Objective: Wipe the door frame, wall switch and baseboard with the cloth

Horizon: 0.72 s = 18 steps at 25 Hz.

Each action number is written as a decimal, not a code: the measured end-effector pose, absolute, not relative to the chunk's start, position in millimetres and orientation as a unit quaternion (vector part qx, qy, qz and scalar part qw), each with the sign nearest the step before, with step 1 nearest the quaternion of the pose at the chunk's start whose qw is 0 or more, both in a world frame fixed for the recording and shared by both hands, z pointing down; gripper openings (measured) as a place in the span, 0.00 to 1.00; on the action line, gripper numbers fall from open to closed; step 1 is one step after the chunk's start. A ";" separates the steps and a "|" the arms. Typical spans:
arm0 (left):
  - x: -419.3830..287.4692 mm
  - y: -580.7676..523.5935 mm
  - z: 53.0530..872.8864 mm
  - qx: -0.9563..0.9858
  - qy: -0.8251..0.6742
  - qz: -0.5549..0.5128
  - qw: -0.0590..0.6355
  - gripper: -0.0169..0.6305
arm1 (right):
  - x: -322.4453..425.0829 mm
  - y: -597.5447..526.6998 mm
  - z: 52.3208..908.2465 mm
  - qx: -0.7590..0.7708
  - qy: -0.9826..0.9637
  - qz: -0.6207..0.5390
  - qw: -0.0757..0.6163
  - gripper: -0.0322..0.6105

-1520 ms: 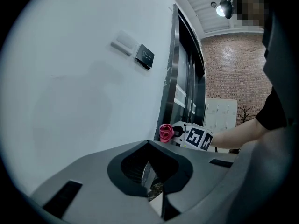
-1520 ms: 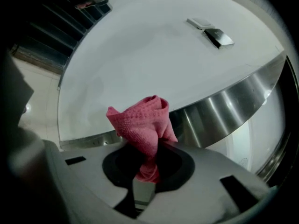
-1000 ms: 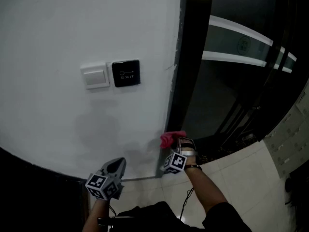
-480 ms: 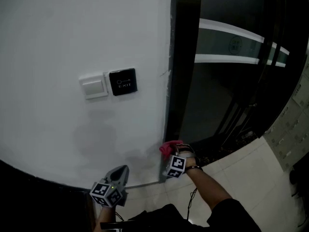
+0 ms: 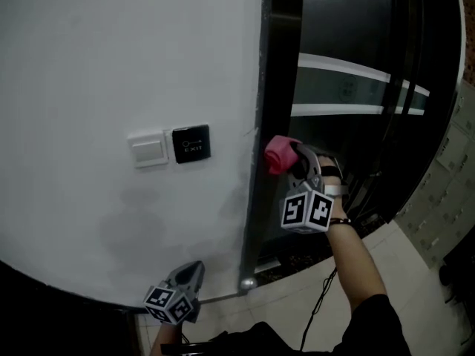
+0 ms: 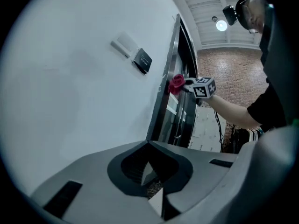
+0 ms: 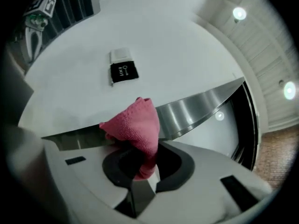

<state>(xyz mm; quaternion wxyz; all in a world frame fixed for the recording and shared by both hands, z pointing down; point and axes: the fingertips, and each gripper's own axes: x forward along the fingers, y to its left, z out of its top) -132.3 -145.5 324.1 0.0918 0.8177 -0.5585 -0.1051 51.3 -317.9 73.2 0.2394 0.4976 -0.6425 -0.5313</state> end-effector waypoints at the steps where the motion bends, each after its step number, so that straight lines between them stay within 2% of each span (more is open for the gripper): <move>1: -132.7 -145.9 323.4 0.819 -0.558 -0.102 0.088 0.01 | 49.8 -318.5 56.2 0.509 -0.628 -0.540 0.233 0.14; 4: -141.5 -142.7 325.0 0.814 -0.565 -0.107 0.088 0.01 | 37.6 -329.0 43.5 0.530 -0.600 -0.550 0.239 0.14; 11: -163.9 -125.1 342.4 0.793 -0.589 -0.109 0.109 0.01 | 17.3 -337.2 98.1 0.525 -0.598 -0.544 0.267 0.13; 18: -167.3 -124.3 336.4 0.789 -0.597 -0.110 0.101 0.01 | 15.6 -339.4 120.4 0.520 -0.610 -0.531 0.276 0.13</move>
